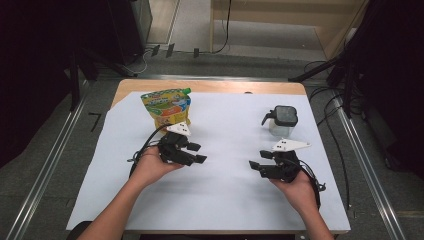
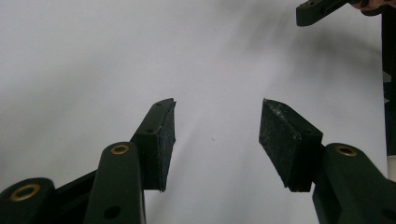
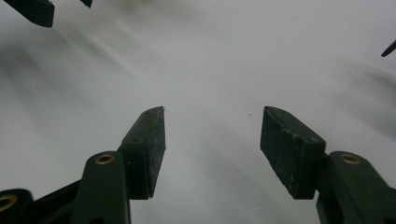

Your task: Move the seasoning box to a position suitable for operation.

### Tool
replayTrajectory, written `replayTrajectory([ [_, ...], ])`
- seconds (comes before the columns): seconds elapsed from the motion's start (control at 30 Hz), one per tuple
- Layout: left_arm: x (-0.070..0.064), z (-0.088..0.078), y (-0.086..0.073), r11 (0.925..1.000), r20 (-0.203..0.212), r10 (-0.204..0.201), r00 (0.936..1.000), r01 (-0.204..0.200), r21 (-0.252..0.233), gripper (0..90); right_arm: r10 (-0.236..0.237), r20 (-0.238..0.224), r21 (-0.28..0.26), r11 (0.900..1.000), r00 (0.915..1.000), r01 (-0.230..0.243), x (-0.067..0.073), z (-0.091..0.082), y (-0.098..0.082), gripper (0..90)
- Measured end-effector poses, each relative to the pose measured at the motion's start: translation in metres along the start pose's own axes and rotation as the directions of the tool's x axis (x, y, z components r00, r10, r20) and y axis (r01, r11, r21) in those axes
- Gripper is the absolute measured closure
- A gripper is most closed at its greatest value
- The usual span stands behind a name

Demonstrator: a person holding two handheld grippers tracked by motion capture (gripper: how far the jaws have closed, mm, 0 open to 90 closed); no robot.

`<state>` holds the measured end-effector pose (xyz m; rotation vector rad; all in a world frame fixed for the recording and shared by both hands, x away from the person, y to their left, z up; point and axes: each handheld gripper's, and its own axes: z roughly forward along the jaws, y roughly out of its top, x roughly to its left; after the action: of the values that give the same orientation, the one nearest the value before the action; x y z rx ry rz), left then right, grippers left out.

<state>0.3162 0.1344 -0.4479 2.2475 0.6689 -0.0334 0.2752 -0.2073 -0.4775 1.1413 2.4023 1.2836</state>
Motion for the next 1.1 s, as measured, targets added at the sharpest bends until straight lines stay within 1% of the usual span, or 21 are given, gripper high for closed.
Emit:
replayTrajectory([
  [0.03,-0.001,0.001,0.001,1.0,-0.001,0.006,1.0,-0.006,0.003,46.7,-0.004,0.001,-0.005,1.0,1.0,0.004,-0.001,0.0,0.0,41.8],
  [0.07,-0.001,0.002,0.002,1.0,0.0,0.006,1.0,-0.006,0.004,46.7,0.003,0.0,-0.011,1.0,1.0,-0.003,-0.002,-0.001,-0.001,41.6],
  [0.1,-0.002,0.003,0.003,1.0,0.003,0.008,1.0,-0.008,0.001,46.7,0.003,0.0,-0.011,1.0,1.0,-0.003,-0.002,-0.001,-0.001,41.6],
  [0.13,-0.003,0.006,0.004,0.9998,0.005,0.02,0.9998,-0.02,0.009,46.6,0.006,-0.001,-0.008,1.0,1.0,-0.006,-0.003,-0.002,-0.002,41.5],
  [0.17,-0.003,0.006,0.004,0.9998,0.005,0.02,0.9998,-0.02,0.009,46.5,0.006,-0.001,-0.008,1.0,1.0,-0.006,-0.003,-0.002,-0.002,41.5],
  [0.33,-0.004,0.008,0.002,0.9983,0.0,0.036,0.9993,-0.036,0.045,46.4,-0.002,-0.003,-0.011,1.0,1.0,0.002,-0.004,-0.002,0.0,41.4],
  [0.57,-0.003,0.004,0.0,0.9996,0.011,0.019,0.9998,-0.019,0.023,46.5,-0.018,0.008,-0.006,1.0,0.9998,0.018,-0.004,0.002,0.002,40.7],
  [0.77,-0.003,0.002,0.0,0.9996,0.016,0.027,0.9995,-0.027,0.01,47.7,-0.012,0.017,-0.008,1.0,0.9998,0.012,-0.006,0.001,0.001,40.5],
  [0.83,-0.003,0.002,0.0,0.9995,0.012,0.031,0.9994,-0.031,0.011,47.6,-0.001,0.03,-0.017,1.0,0.9995,0.002,-0.008,-0.001,0.001,40.7],
  [0.9,-0.003,0.001,0.0,0.9995,0.013,0.031,0.9994,-0.031,0.007,47.4,0.0,0.031,-0.01,1.0,0.9995,0.001,-0.009,-0.002,0.0,41.8],
  [0.93,-0.003,0.001,0.001,0.9995,0.014,0.031,0.9994,-0.031,0.005,47.3,-0.007,0.042,-0.007,1.0,0.9991,0.007,-0.01,-0.004,0.0,41.7],
  [0.97,-0.003,0.001,0.001,0.9995,0.011,0.031,0.9994,-0.031,0.005,47.1,-0.012,0.064,-0.002,1.0,0.9979,0.012,-0.01,-0.007,0.0,41.7],
  [1.0,-0.004,0.0,0.001,0.9994,0.01,0.033,0.9994,-0.033,0.007,46.7,-0.017,0.079,-0.008,1.0,0.9967,0.017,-0.012,-0.01,-0.001,41.1],
  [1.07,-0.004,0.0,0.0,0.9993,0.01,0.036,0.9993,-0.036,0.009,46.2,0.015,0.098,-0.023,1.0,0.9951,-0.013,-0.017,-0.016,-0.002,40.3],
  [1.1,-0.004,-0.001,0.0,0.9994,0.009,0.035,0.9994,-0.035,0.009,45.4,0.035,0.114,-0.034,0.999,0.9929,-0.032,-0.022,-0.02,-0.003,39.7],
])
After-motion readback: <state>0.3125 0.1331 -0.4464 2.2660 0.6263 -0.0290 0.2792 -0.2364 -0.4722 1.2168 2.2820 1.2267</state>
